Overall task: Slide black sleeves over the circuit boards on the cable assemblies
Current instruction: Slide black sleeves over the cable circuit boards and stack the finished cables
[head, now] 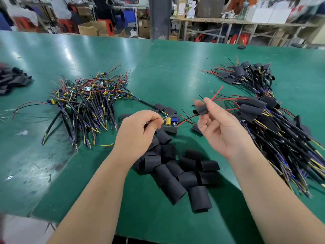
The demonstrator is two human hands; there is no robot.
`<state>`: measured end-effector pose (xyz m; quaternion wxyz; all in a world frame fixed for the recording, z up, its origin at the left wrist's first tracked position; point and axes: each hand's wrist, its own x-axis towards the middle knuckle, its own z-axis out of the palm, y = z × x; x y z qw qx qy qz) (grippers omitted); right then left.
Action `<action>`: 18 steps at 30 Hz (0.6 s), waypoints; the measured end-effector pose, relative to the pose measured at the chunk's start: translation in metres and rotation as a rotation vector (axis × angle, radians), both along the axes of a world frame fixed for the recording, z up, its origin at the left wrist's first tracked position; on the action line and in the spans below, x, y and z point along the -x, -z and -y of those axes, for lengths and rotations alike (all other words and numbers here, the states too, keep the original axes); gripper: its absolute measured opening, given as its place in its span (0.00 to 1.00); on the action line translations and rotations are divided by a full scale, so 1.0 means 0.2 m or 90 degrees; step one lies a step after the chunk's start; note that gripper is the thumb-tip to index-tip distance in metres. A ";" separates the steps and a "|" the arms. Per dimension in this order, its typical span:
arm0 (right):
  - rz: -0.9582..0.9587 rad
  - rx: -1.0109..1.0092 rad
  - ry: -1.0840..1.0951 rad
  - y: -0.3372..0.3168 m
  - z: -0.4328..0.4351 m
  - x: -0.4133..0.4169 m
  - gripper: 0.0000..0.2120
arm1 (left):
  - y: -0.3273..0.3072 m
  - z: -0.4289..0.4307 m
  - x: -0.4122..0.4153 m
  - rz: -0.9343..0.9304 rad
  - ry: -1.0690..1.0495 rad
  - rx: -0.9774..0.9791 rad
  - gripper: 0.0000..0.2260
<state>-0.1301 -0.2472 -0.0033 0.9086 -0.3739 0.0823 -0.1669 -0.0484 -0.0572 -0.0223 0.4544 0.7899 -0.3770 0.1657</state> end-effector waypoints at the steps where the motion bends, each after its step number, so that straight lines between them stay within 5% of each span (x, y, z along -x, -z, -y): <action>1: 0.020 -0.012 -0.021 0.01 -0.02 0.00 0.11 | -0.01 0.01 0.01 -0.010 0.012 0.005 0.06; 7: 0.056 0.111 -0.071 0.02 -0.08 -0.01 0.12 | -0.04 0.03 0.05 -0.116 0.055 0.059 0.11; 14: 0.059 0.382 0.054 0.02 -0.07 0.01 0.17 | -0.04 0.03 0.05 -0.153 0.077 0.093 0.11; 18: 0.074 0.355 0.034 0.02 -0.07 0.01 0.17 | -0.05 0.03 0.05 -0.165 0.083 0.111 0.10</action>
